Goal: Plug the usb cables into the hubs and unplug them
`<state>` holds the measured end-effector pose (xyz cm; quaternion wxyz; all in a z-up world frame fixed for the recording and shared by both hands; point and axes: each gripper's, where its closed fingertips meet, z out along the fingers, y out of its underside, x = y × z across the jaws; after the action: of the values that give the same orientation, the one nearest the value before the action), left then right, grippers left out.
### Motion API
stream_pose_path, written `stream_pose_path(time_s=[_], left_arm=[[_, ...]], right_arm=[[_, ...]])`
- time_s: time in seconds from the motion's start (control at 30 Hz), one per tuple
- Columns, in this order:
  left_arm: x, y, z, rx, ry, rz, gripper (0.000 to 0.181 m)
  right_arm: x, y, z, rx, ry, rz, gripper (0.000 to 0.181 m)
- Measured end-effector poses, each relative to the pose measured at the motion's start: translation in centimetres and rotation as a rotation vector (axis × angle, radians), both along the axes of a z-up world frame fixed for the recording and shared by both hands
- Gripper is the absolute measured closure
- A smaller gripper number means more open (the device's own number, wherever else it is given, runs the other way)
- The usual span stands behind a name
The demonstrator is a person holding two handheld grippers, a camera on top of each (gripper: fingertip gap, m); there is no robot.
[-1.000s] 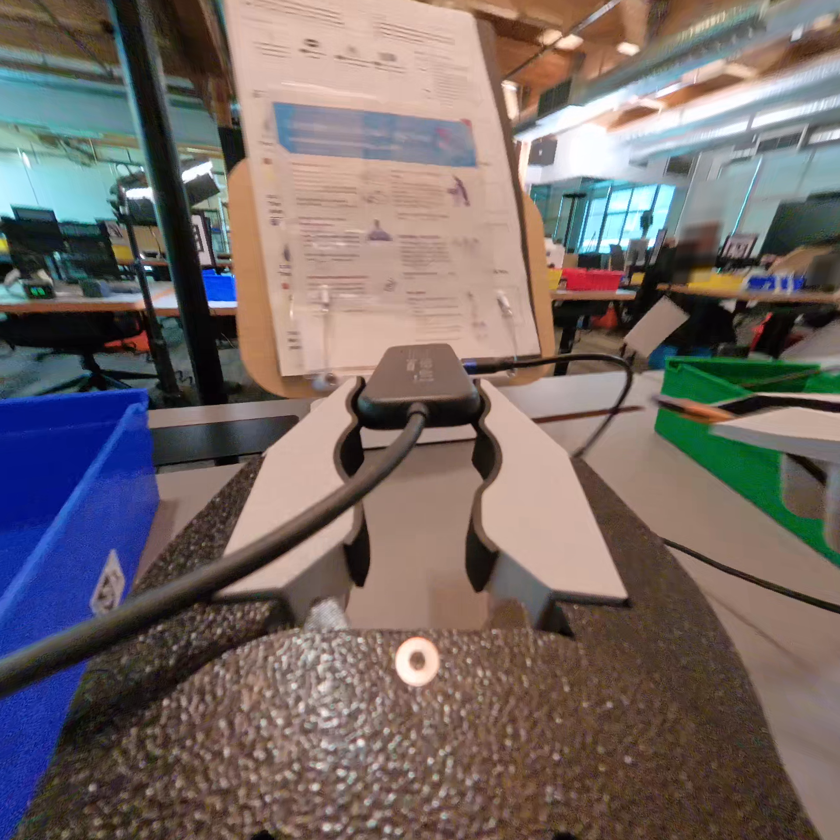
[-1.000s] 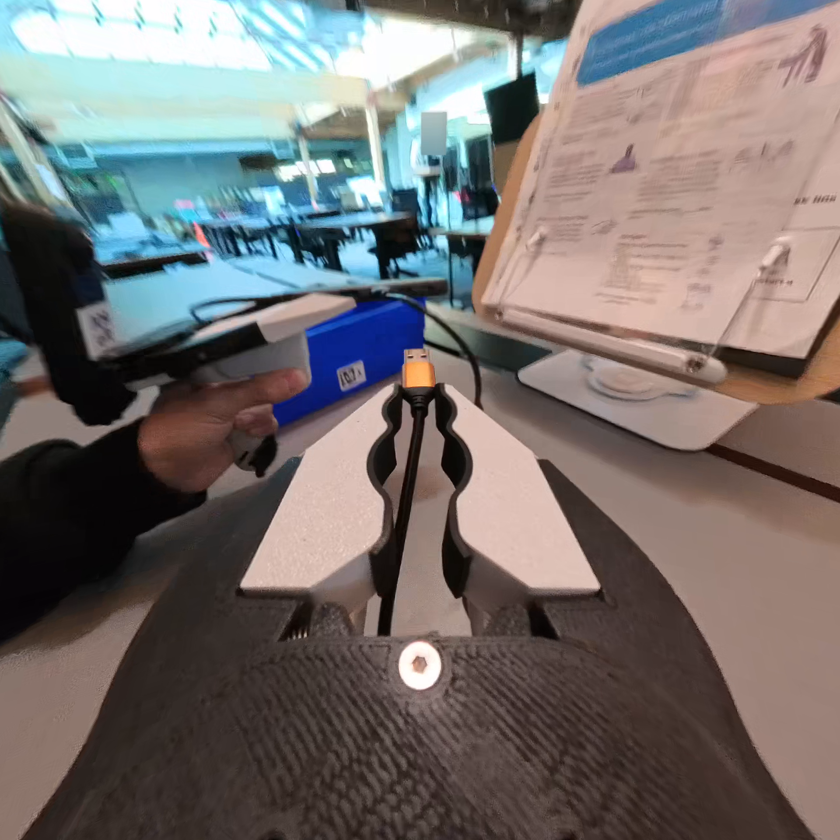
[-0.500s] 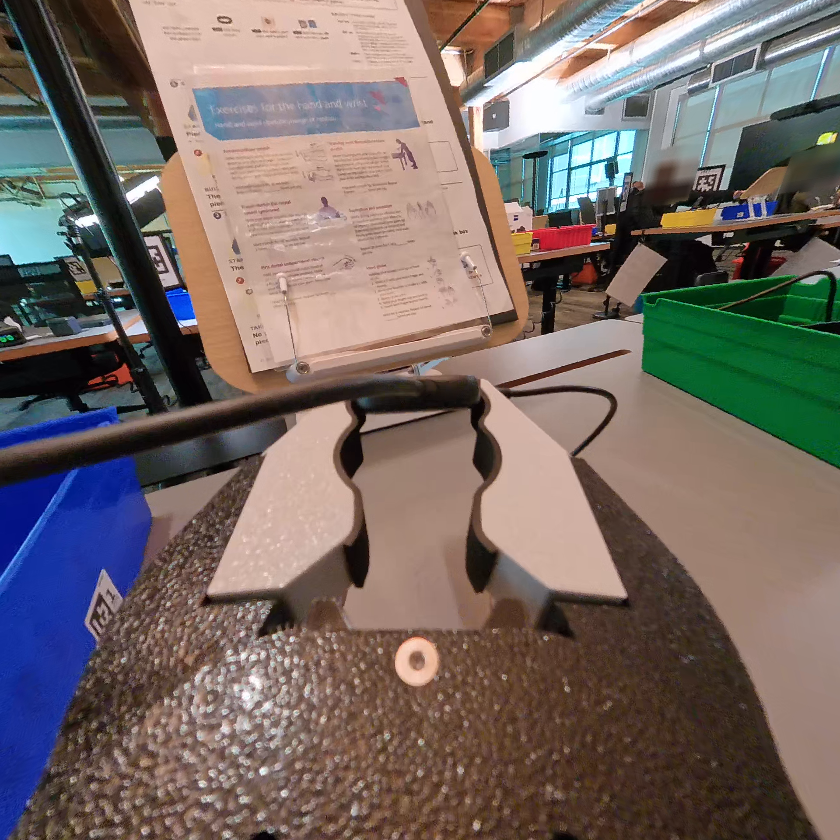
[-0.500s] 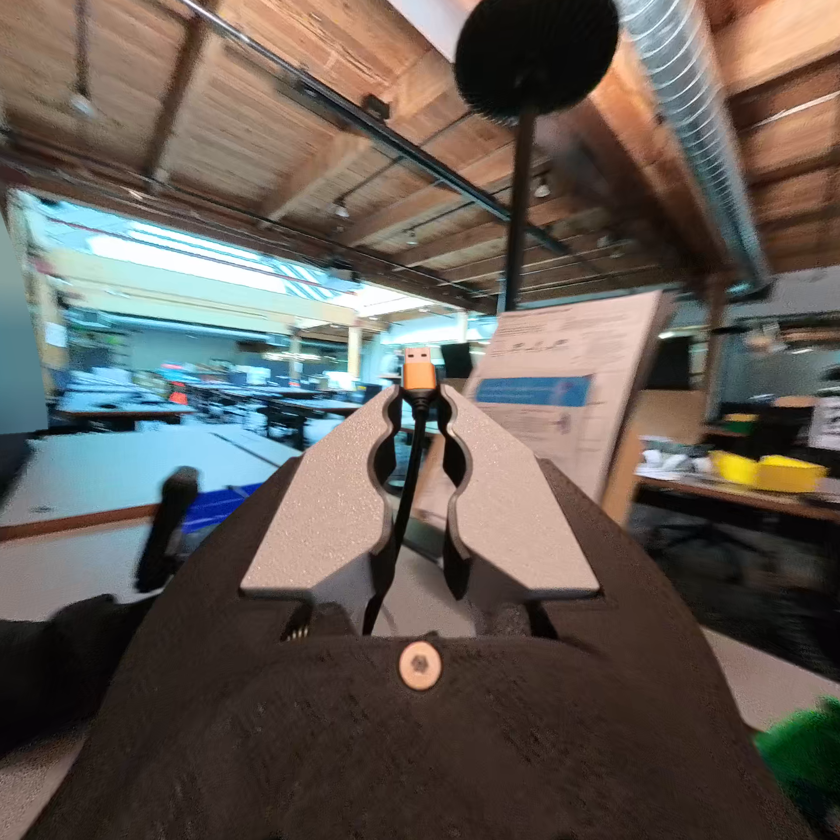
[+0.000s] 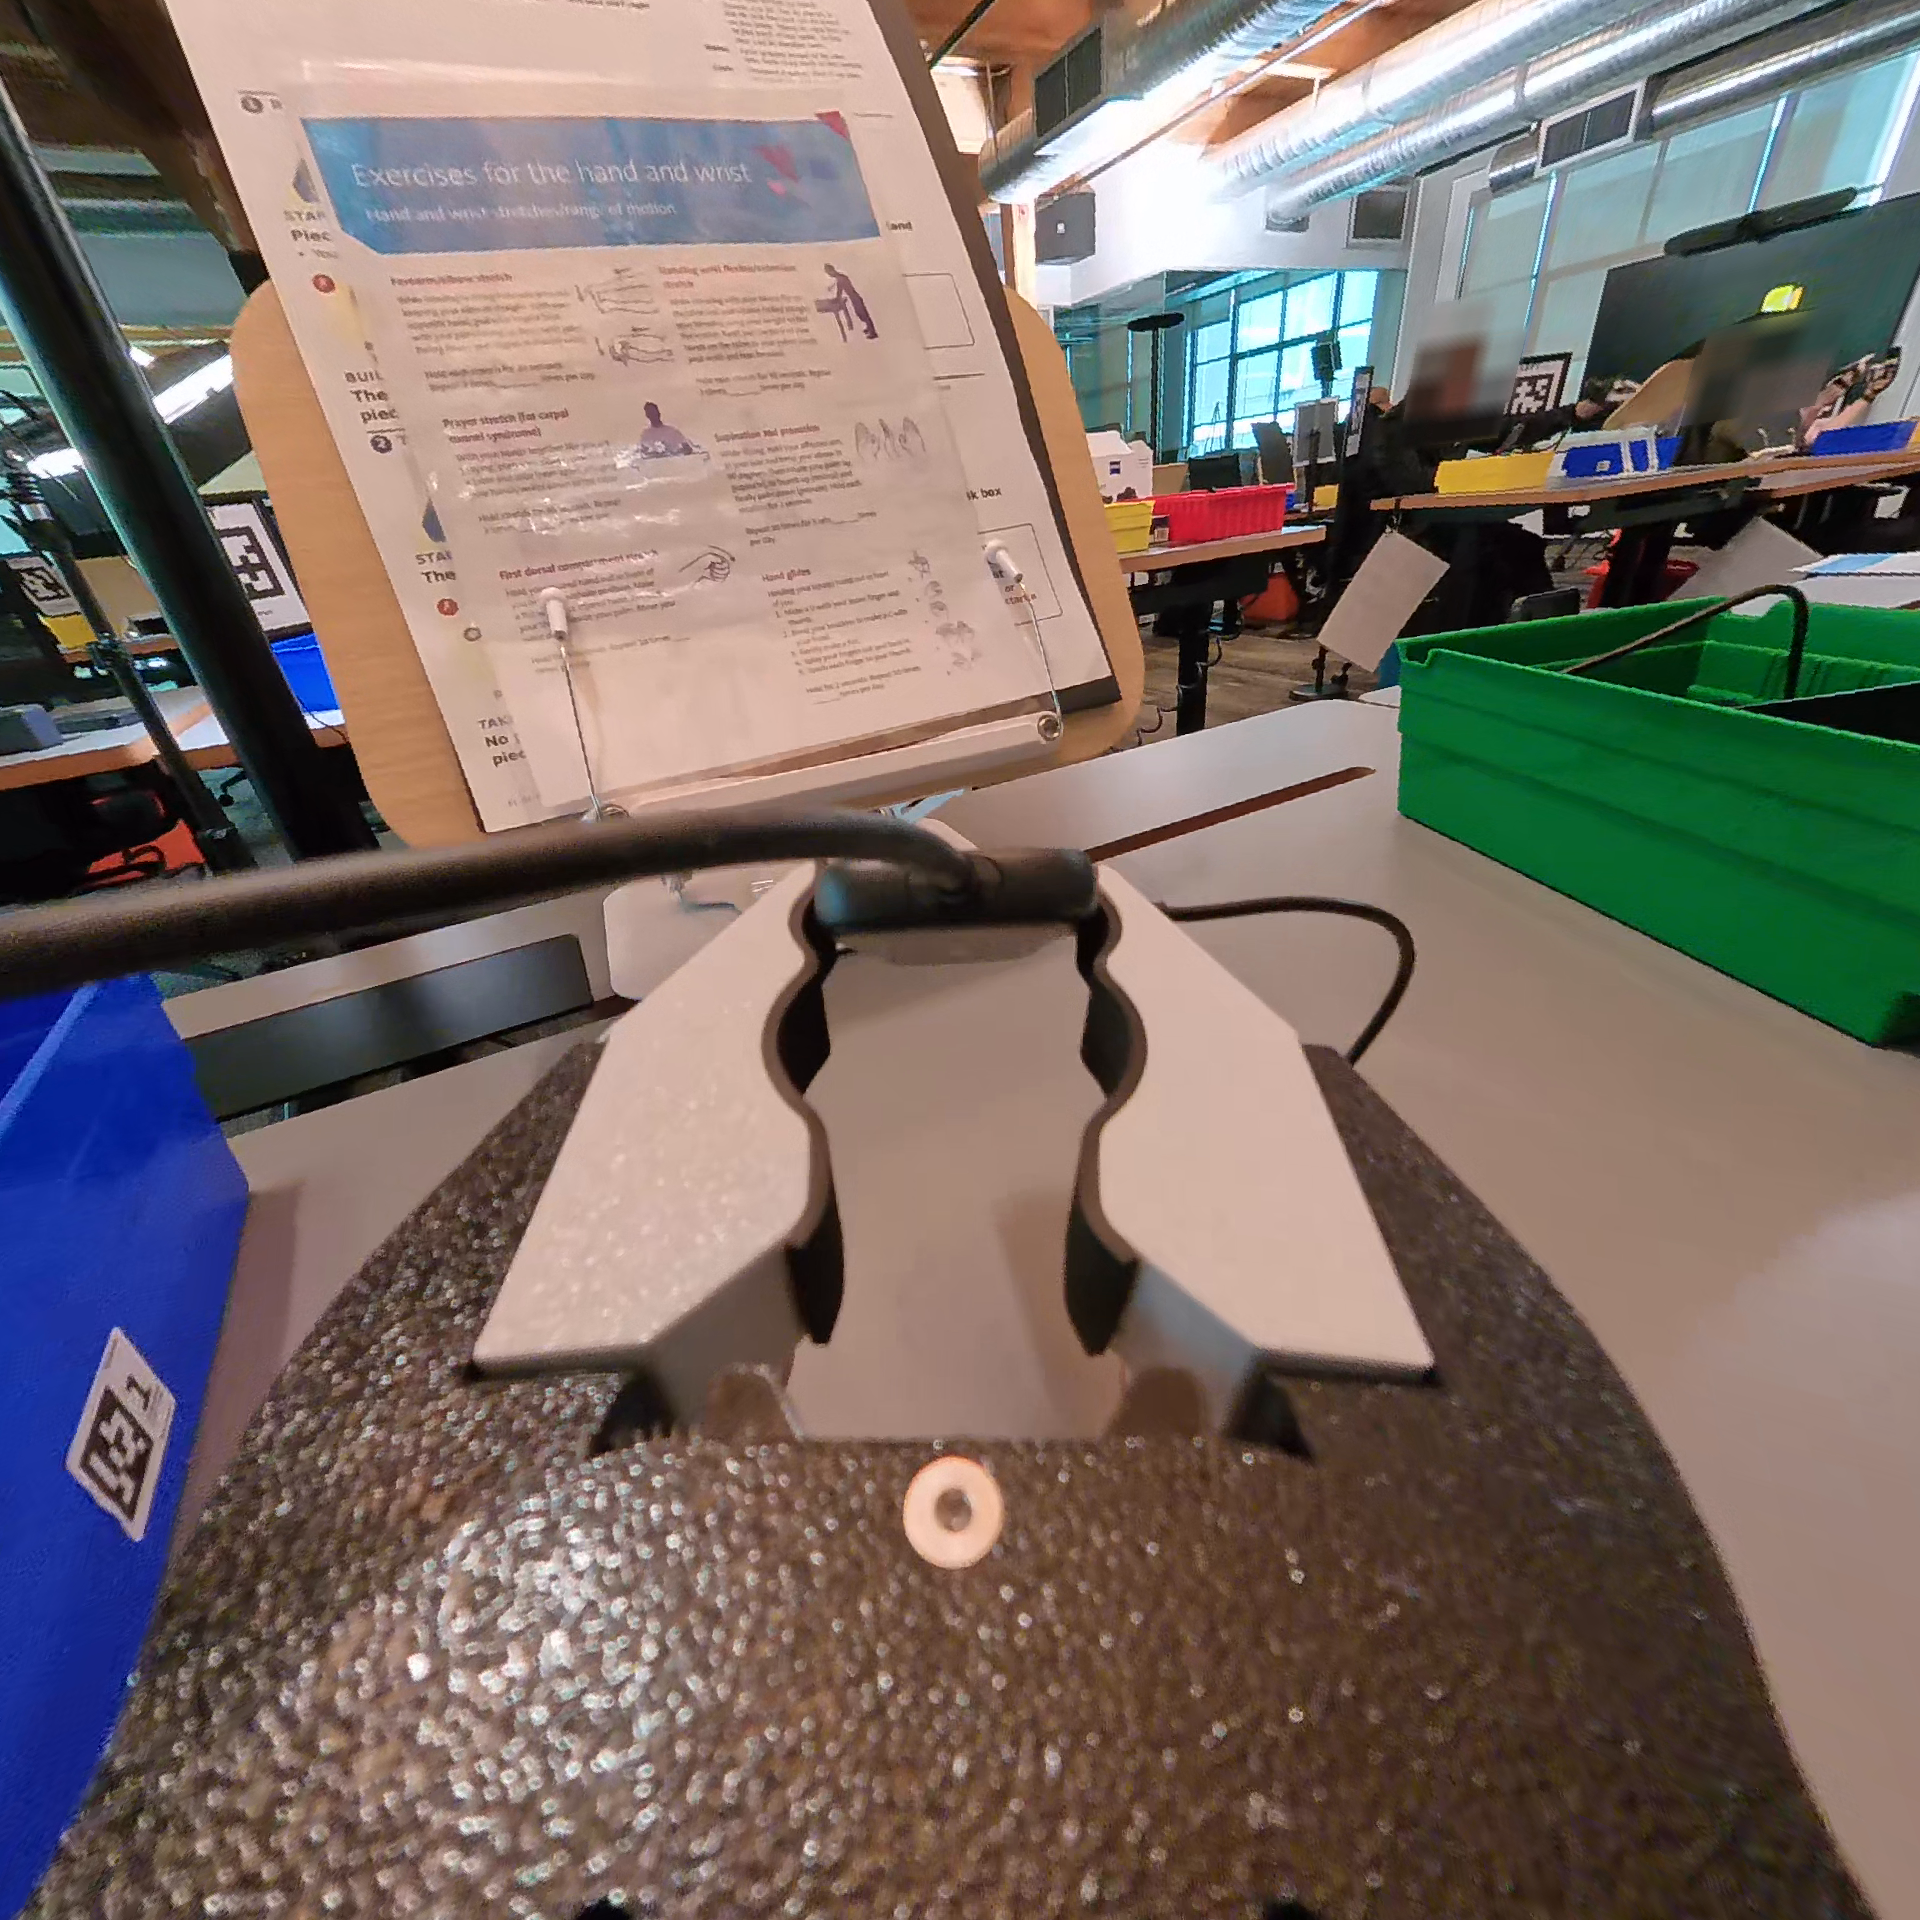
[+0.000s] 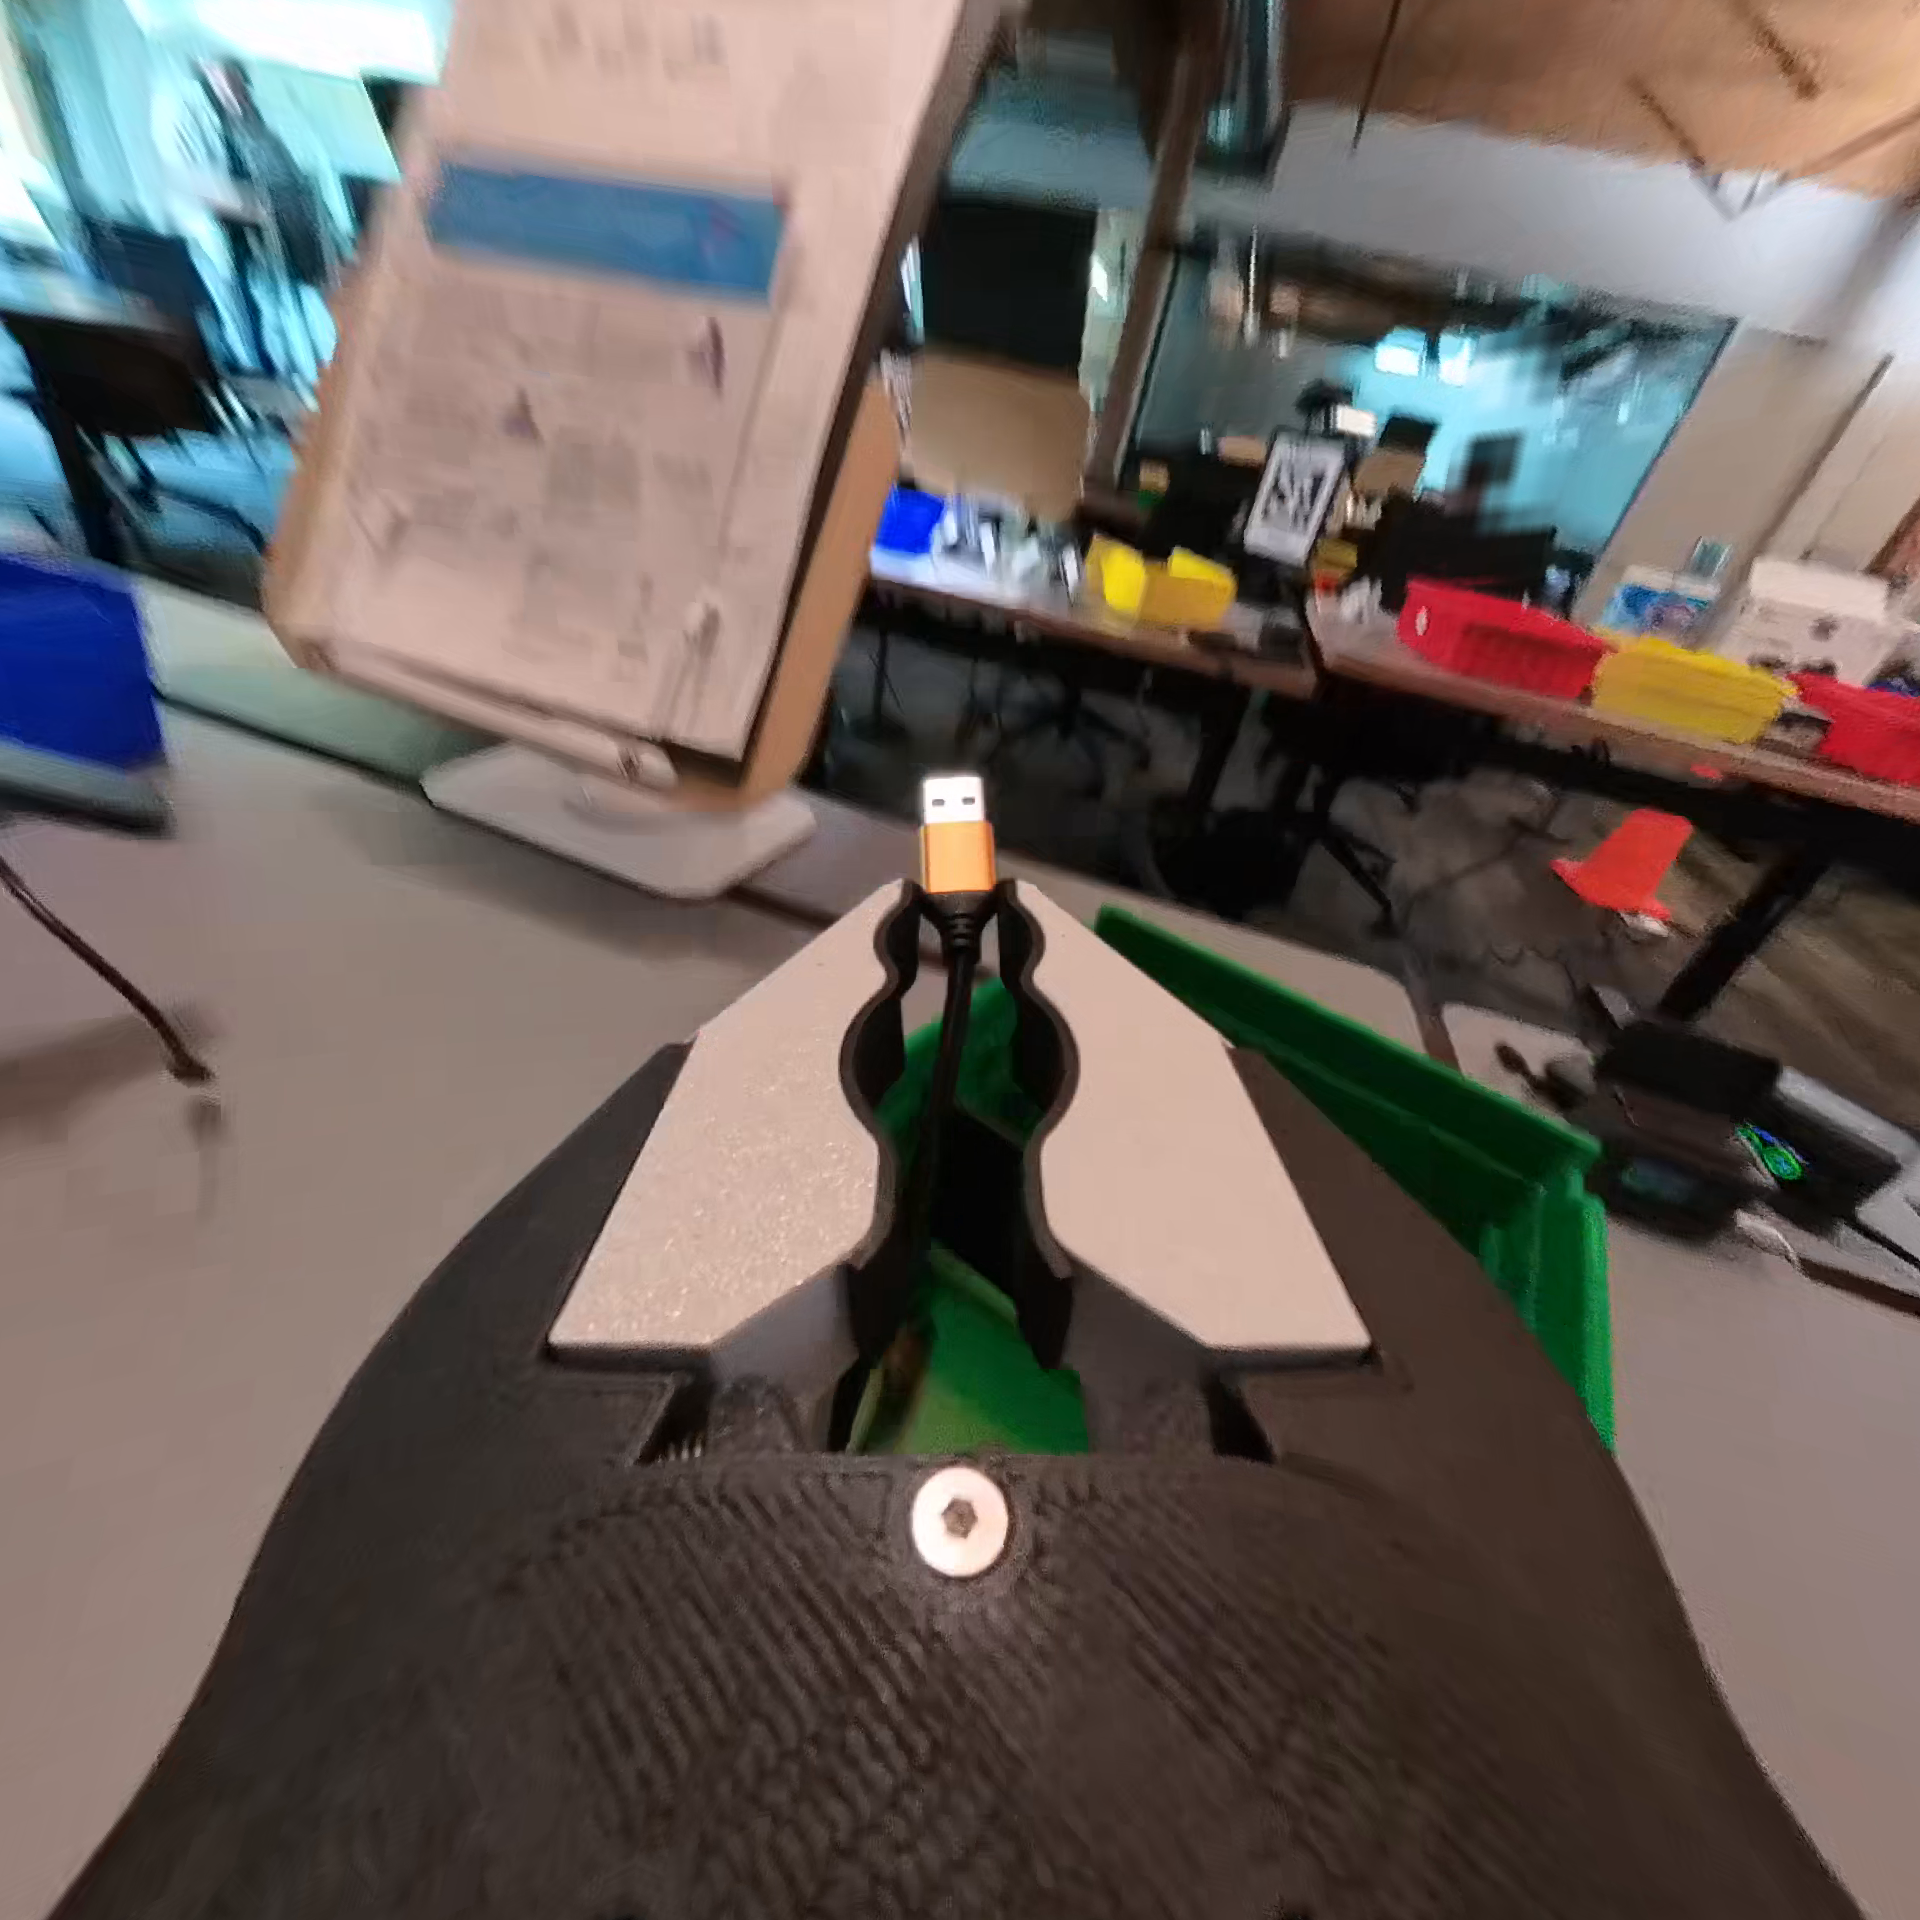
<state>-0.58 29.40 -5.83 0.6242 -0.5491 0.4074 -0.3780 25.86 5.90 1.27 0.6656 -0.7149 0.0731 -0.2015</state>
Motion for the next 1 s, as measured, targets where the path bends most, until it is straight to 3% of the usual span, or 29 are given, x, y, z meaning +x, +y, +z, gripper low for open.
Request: stream_pose_path(time_s=[0.17,0.27,0.33,0.4,0.47,0.53,0.6,0.67,0.73,0.8,0.9,1.0], left_arm=[[0.2,0.0,-0.4,-0.019,0.009,-0.012,0.136],[0.3,-0.1,-0.7,-0.020,0.020,-0.017,0.136],[0.3,-0.1,-0.7,-0.022,0.022,-0.019,0.136],[0.3,0.0,-0.8,-0.027,0.022,-0.019,0.136],[0.4,-0.1,-0.9,-0.037,0.026,-0.029,0.136],[0.5,-0.2,-1.2,-0.050,0.031,-0.042,0.136],[0.6,-0.3,-1.2,-0.055,0.027,-0.045,0.137],[0.6,-0.5,-1.0,-0.053,0.008,-0.045,0.136],[0.6,-0.9,-0.6,-0.043,-0.012,-0.064,0.136],[0.6,-1.5,-0.2,-0.020,-0.032,-0.091,0.136],[0.6,-2.3,0.4,0.029,-0.045,-0.126,0.136],[0.6,-3.4,1.2,0.072,-0.067,-0.172,0.137]], right_arm=[[1.6,1.5,-8.6,-0.431,0.006,-0.059,0.167],[1.6,0.9,-12.0,-0.618,0.093,-0.063,0.165],[2.1,0.4,-11.7,-0.604,0.108,-0.123,0.150],[2.6,-0.2,-9.5,-0.505,0.102,-0.193,0.118],[1.5,-0.2,-6.4,-0.392,0.095,-0.199,0.100],[-2.6,2.0,-2.8,-0.209,0.088,-0.064,0.097],[-9.3,5.5,-0.7,-0.035,0.121,0.186,0.101],[-15.0,9.3,-1.7,0.010,0.172,0.367,0.104],[-18.9,12.9,-4.5,-0.025,0.176,0.482,0.100],[-20.8,15.6,-6.6,-0.028,0.236,0.536,0.100],[-22.4,17.4,-7.3,0.039,0.401,0.602,0.109],[-23.4,16.8,-7.7,0.058,0.550,0.722,0.087]])
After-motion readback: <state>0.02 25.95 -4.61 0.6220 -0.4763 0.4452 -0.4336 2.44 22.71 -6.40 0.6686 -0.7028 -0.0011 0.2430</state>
